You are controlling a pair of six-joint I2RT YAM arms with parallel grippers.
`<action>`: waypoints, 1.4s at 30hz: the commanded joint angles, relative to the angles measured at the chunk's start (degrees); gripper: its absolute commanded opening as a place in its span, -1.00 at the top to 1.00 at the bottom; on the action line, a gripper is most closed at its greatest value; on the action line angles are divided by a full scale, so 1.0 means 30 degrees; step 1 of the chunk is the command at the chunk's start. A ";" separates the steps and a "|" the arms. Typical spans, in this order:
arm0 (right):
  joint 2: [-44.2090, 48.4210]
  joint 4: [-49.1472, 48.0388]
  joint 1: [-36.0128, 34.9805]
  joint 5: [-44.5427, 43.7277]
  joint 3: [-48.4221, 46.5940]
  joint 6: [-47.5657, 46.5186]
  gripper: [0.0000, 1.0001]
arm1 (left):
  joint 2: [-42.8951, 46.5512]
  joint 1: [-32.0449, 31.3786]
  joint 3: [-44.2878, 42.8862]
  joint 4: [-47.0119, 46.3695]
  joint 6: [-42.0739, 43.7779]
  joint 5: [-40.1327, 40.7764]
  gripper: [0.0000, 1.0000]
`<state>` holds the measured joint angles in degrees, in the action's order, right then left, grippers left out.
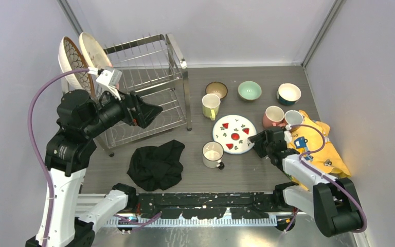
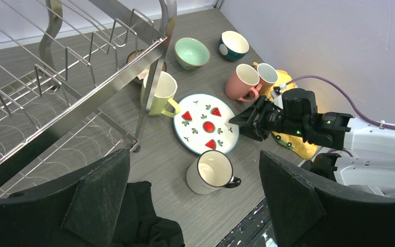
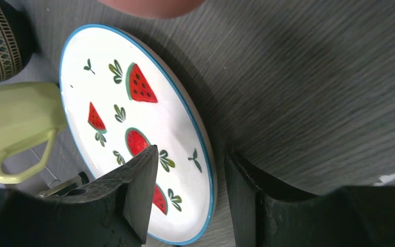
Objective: Load the mixed dishes into the dish rack
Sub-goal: Pick up the plate at the center of the board.
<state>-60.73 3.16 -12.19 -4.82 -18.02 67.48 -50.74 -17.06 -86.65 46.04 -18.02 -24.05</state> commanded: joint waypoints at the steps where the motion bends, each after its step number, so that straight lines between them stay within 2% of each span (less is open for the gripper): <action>1: -0.0670 -0.2518 -0.0004 -0.0369 0.0322 0.0174 -0.10 | -0.0116 0.0091 -0.0189 -0.1048 -0.0555 -0.0412 -0.93; 6: -0.1775 -0.3756 0.0008 0.0020 0.0534 0.0164 0.01 | -0.0662 0.0091 -0.0317 -0.1015 -0.0540 -0.0859 -0.84; 13: -0.0361 -0.4084 0.0015 -0.0088 0.0997 0.0263 0.57 | -0.1145 -0.0717 -0.0032 -0.1688 0.0371 -0.0362 -0.68; 19: 0.2724 -0.2499 -0.0006 -0.0645 0.0939 0.0189 0.81 | -0.1707 -0.3797 0.0467 -0.2729 0.2850 0.2746 -0.66; 22: 0.3939 -0.1780 0.0011 -0.0697 0.0812 0.0184 0.98 | -0.1937 -0.5747 0.1378 -0.4297 0.4624 0.3888 -0.62; 28: 0.5415 0.0001 -0.0002 -0.0561 0.0287 0.0042 0.98 | -0.2847 -0.9117 0.3291 -0.6952 0.7813 0.4860 -0.58; 33: 0.5947 0.0896 0.0017 0.0039 -0.0135 0.0365 0.99 | -0.4143 -1.2951 0.5096 -0.8815 1.1411 0.6736 -0.57; 36: 0.6341 0.1187 0.0013 0.0432 -0.0388 0.0499 0.99 | -0.4750 -1.5042 0.6652 -1.0972 1.3852 0.7366 -0.57; 42: 0.7273 0.1921 0.0012 0.0983 -0.0934 0.0964 0.99 | -0.7696 -1.7197 0.7925 -1.4089 1.6421 0.7778 -0.56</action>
<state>-41.69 12.78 -12.21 -4.16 -15.75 67.81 -69.30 -66.37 -63.07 15.00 23.00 -3.09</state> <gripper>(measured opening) 0.140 0.788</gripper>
